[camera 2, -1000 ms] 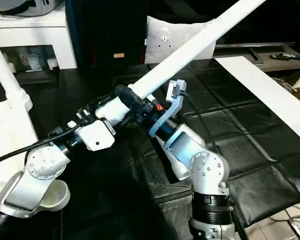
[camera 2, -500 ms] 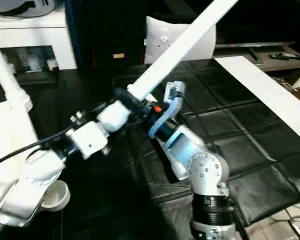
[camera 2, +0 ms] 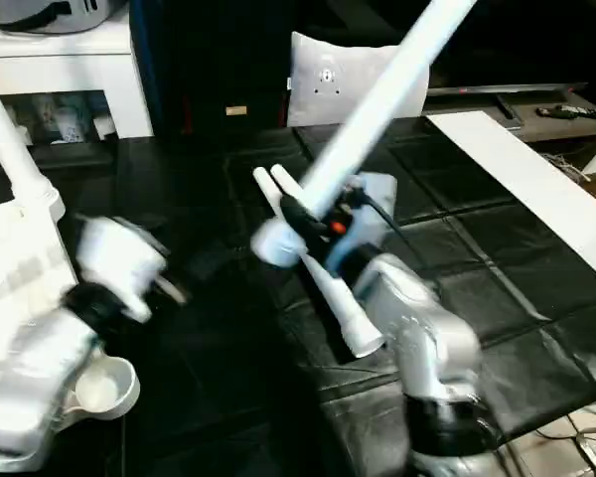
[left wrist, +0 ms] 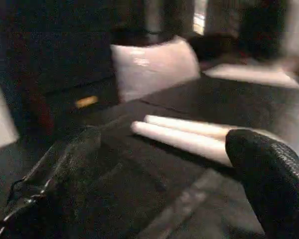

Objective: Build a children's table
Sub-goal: Pick table leg

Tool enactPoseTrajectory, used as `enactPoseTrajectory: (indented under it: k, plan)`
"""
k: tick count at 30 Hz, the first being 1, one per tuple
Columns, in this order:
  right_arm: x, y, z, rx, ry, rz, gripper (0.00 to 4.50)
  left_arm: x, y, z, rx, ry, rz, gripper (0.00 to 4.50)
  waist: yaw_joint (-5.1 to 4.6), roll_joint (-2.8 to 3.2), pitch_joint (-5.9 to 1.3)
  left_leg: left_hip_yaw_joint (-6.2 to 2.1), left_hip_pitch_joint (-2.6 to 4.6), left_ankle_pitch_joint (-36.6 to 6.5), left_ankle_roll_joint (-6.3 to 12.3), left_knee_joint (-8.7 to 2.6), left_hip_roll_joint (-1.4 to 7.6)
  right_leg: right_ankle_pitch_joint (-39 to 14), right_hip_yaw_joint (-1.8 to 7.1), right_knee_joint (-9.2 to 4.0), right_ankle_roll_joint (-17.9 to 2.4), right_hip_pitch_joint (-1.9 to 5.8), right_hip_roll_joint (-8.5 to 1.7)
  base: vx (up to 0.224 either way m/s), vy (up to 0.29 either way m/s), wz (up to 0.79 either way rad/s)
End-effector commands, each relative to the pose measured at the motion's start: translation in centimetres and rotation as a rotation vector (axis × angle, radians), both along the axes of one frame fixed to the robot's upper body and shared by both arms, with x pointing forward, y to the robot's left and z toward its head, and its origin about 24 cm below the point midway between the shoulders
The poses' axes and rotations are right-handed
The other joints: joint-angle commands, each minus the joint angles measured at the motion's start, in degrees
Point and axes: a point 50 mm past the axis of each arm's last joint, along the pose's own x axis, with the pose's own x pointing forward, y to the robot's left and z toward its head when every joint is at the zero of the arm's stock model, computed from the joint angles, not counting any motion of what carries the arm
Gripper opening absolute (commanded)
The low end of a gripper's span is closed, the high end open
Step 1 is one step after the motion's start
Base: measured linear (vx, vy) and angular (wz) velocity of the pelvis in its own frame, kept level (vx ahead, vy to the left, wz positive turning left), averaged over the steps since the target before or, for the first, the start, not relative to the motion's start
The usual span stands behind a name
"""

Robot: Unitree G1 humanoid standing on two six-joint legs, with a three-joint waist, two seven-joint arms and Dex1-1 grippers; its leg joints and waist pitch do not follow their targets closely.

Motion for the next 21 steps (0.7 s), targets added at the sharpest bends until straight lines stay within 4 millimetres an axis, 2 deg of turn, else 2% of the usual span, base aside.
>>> enactPoseTrajectory:
  k: [1, 2, 3, 4, 5, 6, 7, 8, 9, 10, 11, 12, 13, 14, 15, 16, 17, 18, 19, 20, 21]
  plan:
    - [-1.4, 0.8, 0.8, -0.029, -0.029, 0.038, 1.9, -0.4, 0.4, 0.4, -0.098, 0.028, 0.075, 4.5, -0.09, 1.27, -4.36, -1.83, 2.37, -20.6, -6.22, -4.16, 3.4, -11.7, 2.8, -5.25, -7.5, 0.39, -4.55, 0.0, 0.0, 0.0]
    - [-1.9, 1.0, 0.7, -0.042, -0.036, 0.05, 1.9, -0.6, 0.6, 0.3, -0.128, 0.046, 0.098, 4.5, -0.21, 1.36, -4.26, -2.21, 2.63, -21.4, -7.06, -4.37, 3.77, -11.8, 2.5, -5.33, -6.9, 0.23, -3.9, 0.0, 0.0, 0.0]
    - [-2.1, 1.1, 0.7, -0.046, -0.041, 0.054, 1.9, -0.7, 0.6, 0.4, -0.132, 0.044, 0.106, 4.5, -0.64, 1.64, -4.19, -3.01, 3.09, -24.1, -8.79, -4.77, 4.3, -11.8, 1.93, -5.24, -6.0, 0.11, -2.81, 0.0, 0.0, 0.0]
    - [-2.2, 1.2, 0.7, -0.051, -0.047, 0.057, 1.9, -0.8, 0.6, 0.4, -0.136, 0.043, 0.115, 4.5, -0.72, 1.61, -4.08, -4.87, 1.59, -25.9, -8.44, -5.91, 4.03, -10.6, 0.21, -4.06, -6.6, 1.3, -2.78, 0.0, 0.0, 0.0]
    - [-2.4, 1.2, 0.7, -0.054, -0.058, 0.056, 1.9, -1.1, 0.7, 0.4, -0.136, 0.045, 0.126, 4.5, -1.41, 2.5, -4.27, -7.43, 1.64, -31.6, -7.89, -7.3, 5.34, -9.6, -1.06, -3.32, -6.5, 1.66, -2.22, -0.009, -0.025, 0.19]
    - [-2.6, 1.2, 0.7, -0.039, -0.06, 0.05, 1.9, -1.6, 0.6, 0.2, -0.117, 0.055, 0.137, 4.5, -2.52, 3.01, -4.19, -11.36, 1.4, -38.5, -6.96, -9.17, 6.63, -8.5, -2.11, -1.01, -7.6, 1.81, -1.54, -0.019, -0.063, 0.43]
    - [-2.7, 1.3, 0.6, -0.028, -0.06, 0.047, 1.9, -2.0, 0.5, 0.1, -0.109, 0.065, 0.146, 4.5, -3.06, 3.3, -3.93, -14.6, 1.75, -43.2, -5.27, -10.69, 7.09, -10.2, -2.63, 1.71, -9.3, 1.39, -0.42, -0.019, -0.063, 0.43]
    - [-3.0, 1.5, 0.5, -0.009, -0.057, 0.056, 1.9, -2.6, 0.3, 0.0, -0.106, 0.086, 0.163, 4.5, -3.72, 2.55, -3.52, -15.9, 0.87, -46.5, -4.03, -11.75, 6.06, -11.7, -2.0, 3.58, -10.1, 1.73, 0.14, -0.012, -0.107, 0.54]
    - [-3.0, 1.5, 0.5, -0.009, -0.057, 0.056, 1.9, -2.6, 0.3, 0.0, -0.106, 0.086, 0.163, 4.5, -3.22, 2.57, -3.75, -16.39, 0.88, -46.2, -3.18, -11.63, 4.95, -12.4, -1.32, 3.74, -11.1, 1.45, 0.34, -0.005, -0.172, 0.62]
    - [-3.2, 1.7, 0.5, -0.005, -0.054, 0.068, 1.9, -2.8, 0.2, 0.0, -0.107, 0.094, 0.167, 4.5, -2.83, 2.48, -3.5, -16.57, 0.19, -45.7, -2.77, -11.72, 3.84, -13.9, -0.68, 3.45, -13.2, 1.33, 0.17, -0.005, -0.172, 0.62]
    - [-3.4, 2.0, 0.4, -0.003, -0.05, 0.086, 1.9, -3.0, 0.1, 0.2, -0.101, 0.101, 0.166, 4.5, -2.02, 1.45, -3.39, -14.77, -1.86, -44.3, -3.85, -10.35, 0.06, -20.4, 0.03, 0.12, -18.6, 1.94, -0.97, -0.045, -0.235, 0.71]
    - [-3.6, 2.2, 0.4, -0.006, -0.05, 0.098, 1.9, -3.1, 0.1, 0.2, -0.096, 0.105, 0.166, 4.5, -1.78, -2.03, -2.79, -9.2, 1.37, -32.3, -3.14, 8.28, -5.27, -37.3, -0.14, -11.77, -29.2, -2.74, -7.74, 0.088, -0.201, 0.73]
    - [-3.6, 2.2, 0.4, -0.006, -0.05, 0.098, 1.9, -3.1, 0.1, 0.2, -0.096, 0.105, 0.166, 4.5, -1.08, -0.88, -1.37, -6.21, 0.51, -23.7, -0.24, 18.14, -4.17, -44.7, -1.61, -13.19, -33.0, -2.91, -11.61, 0.088, -0.201, 0.73]
    - [-3.8, 2.5, 0.2, -0.012, -0.05, 0.118, 1.9, -3.2, 0.2, 0.2, -0.085, 0.121, 0.173, 4.5, -0.24, -1.19, -1.09, -4.19, -2.93, -18.6, 1.99, 16.49, -0.53, -40.0, -3.37, -10.59, -26.3, 3.36, -11.73, 0.165, -0.16, 0.43]
    - [-3.8, 2.6, 0.1, -0.013, -0.05, 0.124, 1.9, -3.3, 0.2, 0.2, -0.082, 0.13, 0.176, 4.5, 0.29, -0.6, -1.68, -3.89, -1.47, -20.0, 2.7, 15.3, 0.05, -35.7, -3.21, -10.3, -25.5, 3.99, -11.85, 0.017, -0.183, 0.49]
    - [-3.8, 2.7, 0.1, -0.013, -0.05, 0.124, 1.9, -3.3, 0.2, 0.2, -0.08, 0.132, 0.176, 4.5, 0.35, -0.5, -2.62, -3.76, -0.34, -20.8, 3.52, 12.95, 0.69, -31.3, -3.96, -9.92, -23.4, 5.34, -11.22, 0.017, -0.183, 0.49]
    - [-3.9, 2.8, 0.0, -0.008, -0.048, 0.123, 1.9, -3.5, 0.4, 0.1, -0.061, 0.152, 0.181, 4.5, 0.64, 1.27, -3.78, -4.46, 1.47, -17.4, 6.45, 6.95, 2.74, -21.2, -6.33, -9.4, -17.4, 6.96, -8.58, -0.044, -0.174, 0.88]
    - [-3.9, 2.8, -0.1, -0.002, -0.045, 0.12, 1.9, -3.6, 0.6, 0.1, -0.064, 0.165, 0.189, 4.5, -0.46, 4.56, -4.85, -13.54, 5.33, -6.9, 12.83, -0.37, 11.84, -9.6, -9.03, -1.7, -6.1, 4.61, -3.44, -0.06, -0.175, 0.81]
    - [-3.9, 2.9, -0.1, -0.001, -0.044, 0.119, 1.9, -3.6, 0.6, 0.1, -0.065, 0.168, 0.192, 4.5, -2.11, 3.23, -4.39, -15.48, 5.39, -0.4, 17.51, -0.78, 13.35, -6.6, -5.65, 2.69, -3.3, 0.42, -3.14, -0.06, -0.175, 0.81]
    - [-3.9, 2.9, -0.3, 0.001, -0.043, 0.114, 1.9, -3.5, 1.0, 0.1, -0.064, 0.191, 0.217, 4.5, -1.85, 1.41, -3.82, -12.84, 4.73, 1.6, 18.87, 1.36, 4.41, 0.4, 1.0, 1.35, -4.4, -1.71, -5.77, -0.046, -0.158, 0.75]
    - [-3.8, 2.9, -0.4, 0.007, -0.038, 0.099, 1.9, -3.4, 1.2, 0.3, -0.048, 0.191, 0.225, 4.5, -1.49, 2.34, -3.39, -8.13, 5.06, 2.3, 14.5, 3.88, 2.55, 2.5, 3.11, -1.65, -5.0, -2.13, -8.13, -0.026, -0.157, 0.55]
